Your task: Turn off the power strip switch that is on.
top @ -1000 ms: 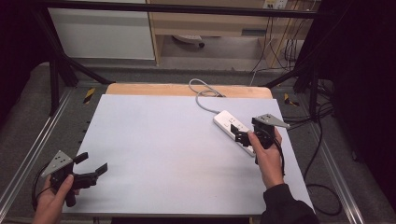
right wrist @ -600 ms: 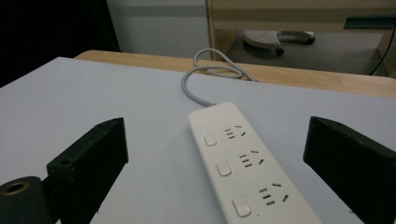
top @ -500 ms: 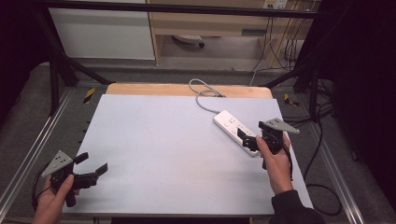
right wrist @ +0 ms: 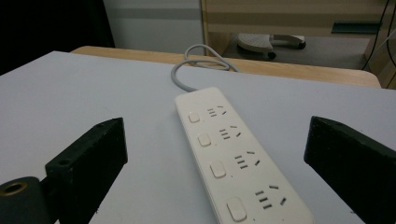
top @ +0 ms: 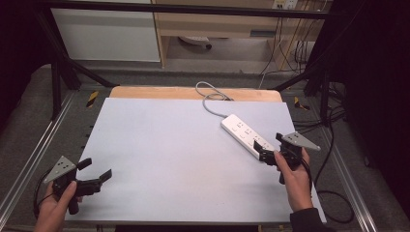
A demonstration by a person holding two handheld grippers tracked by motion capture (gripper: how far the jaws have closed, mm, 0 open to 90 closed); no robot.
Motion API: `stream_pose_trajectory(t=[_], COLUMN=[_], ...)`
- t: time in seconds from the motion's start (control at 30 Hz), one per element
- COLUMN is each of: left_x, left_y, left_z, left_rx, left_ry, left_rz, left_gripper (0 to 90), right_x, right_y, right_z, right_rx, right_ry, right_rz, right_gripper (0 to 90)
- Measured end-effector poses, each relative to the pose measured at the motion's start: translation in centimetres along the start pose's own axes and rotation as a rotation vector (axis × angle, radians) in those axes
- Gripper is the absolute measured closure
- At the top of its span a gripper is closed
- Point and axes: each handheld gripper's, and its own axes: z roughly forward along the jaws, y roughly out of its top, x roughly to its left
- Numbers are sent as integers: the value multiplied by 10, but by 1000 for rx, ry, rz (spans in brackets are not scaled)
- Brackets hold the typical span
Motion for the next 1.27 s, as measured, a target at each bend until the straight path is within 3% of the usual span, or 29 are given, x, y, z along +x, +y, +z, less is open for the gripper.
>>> stream_pose_trajectory(t=[0.73,1.13,1.27], left_x=[-1,-1,-2], left_y=[0,0,0], left_z=[0,-1,0], left_rx=[3,-1,-1], left_ry=[3,2,1], left_rz=[-1,0,3], left_gripper=[58,58,58], right_x=[-17,-8,-6], right_y=[-51,-73,-75], right_z=[-26,-21,-13], right_rx=[42,127,154], right_ry=[-43,-25,-52], right_rz=[21,-21,-40], right_gripper=[61,41,41])
